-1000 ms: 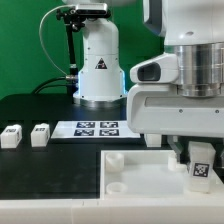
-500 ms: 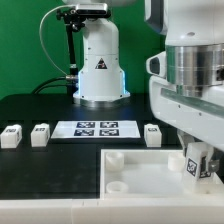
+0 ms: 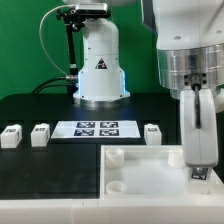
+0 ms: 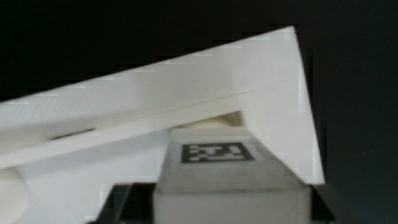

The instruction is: Assemble one leg

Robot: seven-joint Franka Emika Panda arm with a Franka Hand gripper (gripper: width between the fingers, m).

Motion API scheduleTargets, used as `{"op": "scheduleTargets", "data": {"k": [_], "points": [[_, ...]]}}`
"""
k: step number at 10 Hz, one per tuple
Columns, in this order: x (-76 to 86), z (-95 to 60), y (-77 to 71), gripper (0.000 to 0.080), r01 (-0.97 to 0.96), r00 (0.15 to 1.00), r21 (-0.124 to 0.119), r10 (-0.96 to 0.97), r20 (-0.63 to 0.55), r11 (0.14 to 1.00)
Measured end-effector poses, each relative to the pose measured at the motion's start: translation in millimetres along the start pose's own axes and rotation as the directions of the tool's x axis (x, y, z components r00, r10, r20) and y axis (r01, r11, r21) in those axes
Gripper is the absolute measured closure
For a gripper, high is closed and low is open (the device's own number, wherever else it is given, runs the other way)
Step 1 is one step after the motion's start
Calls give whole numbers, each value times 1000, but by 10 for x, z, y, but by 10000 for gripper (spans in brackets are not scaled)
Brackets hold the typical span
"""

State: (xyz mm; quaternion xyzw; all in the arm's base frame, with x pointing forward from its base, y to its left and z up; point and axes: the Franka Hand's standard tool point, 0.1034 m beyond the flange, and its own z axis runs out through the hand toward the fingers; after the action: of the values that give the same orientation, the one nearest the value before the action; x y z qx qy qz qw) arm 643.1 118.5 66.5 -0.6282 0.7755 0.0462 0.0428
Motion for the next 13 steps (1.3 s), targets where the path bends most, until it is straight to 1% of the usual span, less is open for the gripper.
{"op": "scheduleTargets", "data": {"k": [1, 2, 3, 4, 5, 6, 7, 9, 10, 11, 12, 13], "points": [[-12, 11, -1, 423, 56, 998, 11, -56, -2, 998], [-58, 69, 29, 286, 283, 959, 50, -283, -12, 958], [-115, 94, 122, 181, 517, 856, 38, -516, -14, 855], [-107, 85, 105, 181, 576, 817, 39, -576, -17, 816], [-95, 91, 105, 156, 657, 754, 35, -657, -22, 753], [-84, 90, 101, 151, 777, 630, 27, -776, -31, 629], [-57, 61, 94, 151, 877, 481, -4, -876, -45, 481], [25, -9, 30, 150, 989, 139, -42, -988, -61, 141], [20, 1, 36, 150, 988, 145, -41, -988, -59, 147], [19, 1, 37, 150, 983, 178, -39, -982, -61, 181], [17, 2, 38, 240, 977, 206, -35, -977, -61, 209], [-6, 6, 47, 424, 926, 376, -16, -925, -60, 377]]}}
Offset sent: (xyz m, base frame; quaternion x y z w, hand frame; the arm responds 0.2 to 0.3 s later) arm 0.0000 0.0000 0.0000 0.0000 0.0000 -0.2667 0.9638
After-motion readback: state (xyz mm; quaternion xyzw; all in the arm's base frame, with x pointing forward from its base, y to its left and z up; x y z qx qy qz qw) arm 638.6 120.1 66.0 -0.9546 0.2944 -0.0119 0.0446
